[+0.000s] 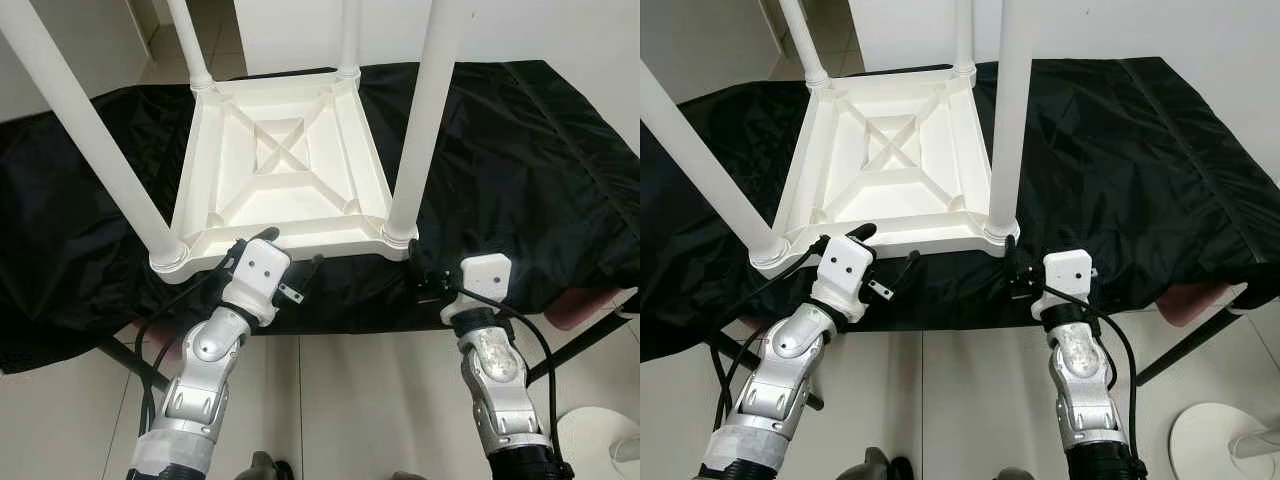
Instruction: Building children table
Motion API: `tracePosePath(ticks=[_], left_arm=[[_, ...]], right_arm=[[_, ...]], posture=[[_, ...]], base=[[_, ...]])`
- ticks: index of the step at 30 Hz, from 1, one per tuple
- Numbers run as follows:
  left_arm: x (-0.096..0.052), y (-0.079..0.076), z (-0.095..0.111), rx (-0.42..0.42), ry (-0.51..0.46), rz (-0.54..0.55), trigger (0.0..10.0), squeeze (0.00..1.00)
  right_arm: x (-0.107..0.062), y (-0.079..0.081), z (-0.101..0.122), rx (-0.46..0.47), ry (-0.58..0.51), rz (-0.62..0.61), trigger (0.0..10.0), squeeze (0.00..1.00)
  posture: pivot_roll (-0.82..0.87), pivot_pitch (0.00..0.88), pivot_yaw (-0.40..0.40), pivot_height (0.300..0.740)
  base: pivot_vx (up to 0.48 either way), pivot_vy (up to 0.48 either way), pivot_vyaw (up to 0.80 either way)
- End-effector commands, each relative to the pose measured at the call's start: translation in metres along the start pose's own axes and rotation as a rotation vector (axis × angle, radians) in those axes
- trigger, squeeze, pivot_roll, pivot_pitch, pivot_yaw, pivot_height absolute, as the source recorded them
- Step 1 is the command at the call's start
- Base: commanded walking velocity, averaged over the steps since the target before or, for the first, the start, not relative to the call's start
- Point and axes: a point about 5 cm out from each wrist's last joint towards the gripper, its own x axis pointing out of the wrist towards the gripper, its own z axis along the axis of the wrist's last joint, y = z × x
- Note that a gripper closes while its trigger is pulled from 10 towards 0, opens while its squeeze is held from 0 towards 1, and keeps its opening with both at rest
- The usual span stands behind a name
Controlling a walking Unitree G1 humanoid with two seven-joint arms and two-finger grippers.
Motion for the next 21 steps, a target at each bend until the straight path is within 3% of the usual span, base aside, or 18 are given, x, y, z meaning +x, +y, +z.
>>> tracePosePath(ticks=[1, 4, 9, 17, 20, 21], left_arm=[[0.000, 0.007, 0.001, 0.000, 0.017, 0.035, 10.0, 0.00], [0.003, 0.016, 0.004, 0.005, 0.007, 0.086, 10.0, 0.00], [0.003, 0.017, 0.004, 0.011, 0.019, 0.090, 10.0, 0.00], [0.003, 0.011, 0.006, -0.016, 0.032, 0.093, 10.0, 0.00], [0.001, 0.004, 0.006, -0.023, 0.045, 0.092, 10.0, 0.00], [0.001, 0.004, 0.006, -0.023, 0.045, 0.092, 10.0, 0.00]], right_arm=[[0.002, 0.007, -0.005, 0.015, 0.031, 0.044, 10.0, 0.00], [0.009, 0.009, -0.005, 0.035, 0.036, 0.057, 10.0, 0.00], [0.015, 0.013, -0.004, 0.034, 0.035, 0.073, 10.0, 0.00], [0.024, 0.013, -0.004, 0.038, 0.034, 0.086, 10.0, 0.00], [0.045, 0.012, -0.002, 0.031, 0.035, 0.062, 10.0, 0.00], [0.045, 0.012, -0.002, 0.031, 0.035, 0.062, 10.0, 0.00]], posture=[[-0.14, 0.078, 0.079, 0.740], [-0.12, 0.079, 0.063, 0.740], [-0.11, 0.078, 0.057, 0.740], [-0.09, 0.075, 0.047, 0.740], [-0.05, 0.072, 0.028, 0.740], [-0.05, 0.072, 0.028, 0.740]], base=[[0.000, 0.000, 0.00], [0.000, 0.000, 0.00], [0.000, 0.000, 0.00], [0.000, 0.000, 0.00], [0.000, 0.000, 0.00], [0.000, 0.000, 0.00]])
